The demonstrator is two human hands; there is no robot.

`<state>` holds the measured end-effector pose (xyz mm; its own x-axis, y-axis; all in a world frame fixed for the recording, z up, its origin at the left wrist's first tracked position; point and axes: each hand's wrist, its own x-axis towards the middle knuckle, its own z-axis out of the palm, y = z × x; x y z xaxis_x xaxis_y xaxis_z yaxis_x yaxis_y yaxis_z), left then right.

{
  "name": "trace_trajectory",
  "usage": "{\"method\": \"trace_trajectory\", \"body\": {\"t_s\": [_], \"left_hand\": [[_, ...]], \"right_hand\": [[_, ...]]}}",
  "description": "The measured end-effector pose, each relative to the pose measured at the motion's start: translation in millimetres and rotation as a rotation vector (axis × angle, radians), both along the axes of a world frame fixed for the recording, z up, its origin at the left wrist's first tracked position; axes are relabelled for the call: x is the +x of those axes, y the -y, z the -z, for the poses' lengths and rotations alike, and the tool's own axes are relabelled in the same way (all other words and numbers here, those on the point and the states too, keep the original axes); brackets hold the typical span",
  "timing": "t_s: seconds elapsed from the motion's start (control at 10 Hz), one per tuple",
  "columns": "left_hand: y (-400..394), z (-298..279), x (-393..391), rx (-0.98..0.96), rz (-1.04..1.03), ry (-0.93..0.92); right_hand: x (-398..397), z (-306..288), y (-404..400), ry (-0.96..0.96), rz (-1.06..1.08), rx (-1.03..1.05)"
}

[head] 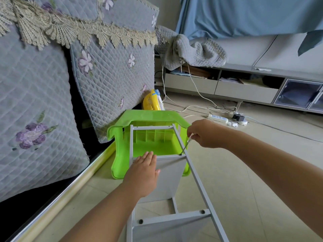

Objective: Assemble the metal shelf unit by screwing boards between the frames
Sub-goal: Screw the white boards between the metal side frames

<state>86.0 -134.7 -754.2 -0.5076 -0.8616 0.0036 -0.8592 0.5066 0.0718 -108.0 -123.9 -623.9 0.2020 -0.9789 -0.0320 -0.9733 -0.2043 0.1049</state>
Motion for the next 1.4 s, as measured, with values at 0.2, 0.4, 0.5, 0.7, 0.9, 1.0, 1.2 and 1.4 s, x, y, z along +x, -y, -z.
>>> {"method": "trace_trajectory", "body": {"t_s": [0.2,0.4,0.5,0.7,0.9,1.0,1.2,1.4], "left_hand": [[-0.9,-0.3,-0.1,0.017,-0.005,-0.002],[-1.2,-1.5,-0.4,0.029,-0.002,-0.001],[-1.0,-1.8,-0.5,0.023,-0.002,-0.007],[-2.3,-4.2,0.1,0.036,-0.003,-0.005],[-1.3,-1.6,0.1,0.022,0.005,-0.01],[-2.3,-1.6,0.3,0.018,0.008,-0.005],[-2.6,-2.5,-0.2,0.033,0.009,-0.006],[-2.1,-3.1,0.0,0.038,0.009,-0.008]], "right_hand": [[7.3,-5.6,4.6,-0.017,-0.042,0.046],[15.3,-9.3,13.4,-0.121,0.029,0.072],[17.5,-5.7,22.8,-0.172,0.119,0.049],[28.0,-9.0,31.7,-0.222,0.19,0.136],[29.6,-8.9,24.3,-0.267,-0.01,0.122],[29.4,-9.0,21.0,-0.275,-0.012,0.021],[32.3,-6.6,28.9,-0.443,0.243,0.014],[38.9,-4.1,27.4,-0.279,0.089,0.122]]}}
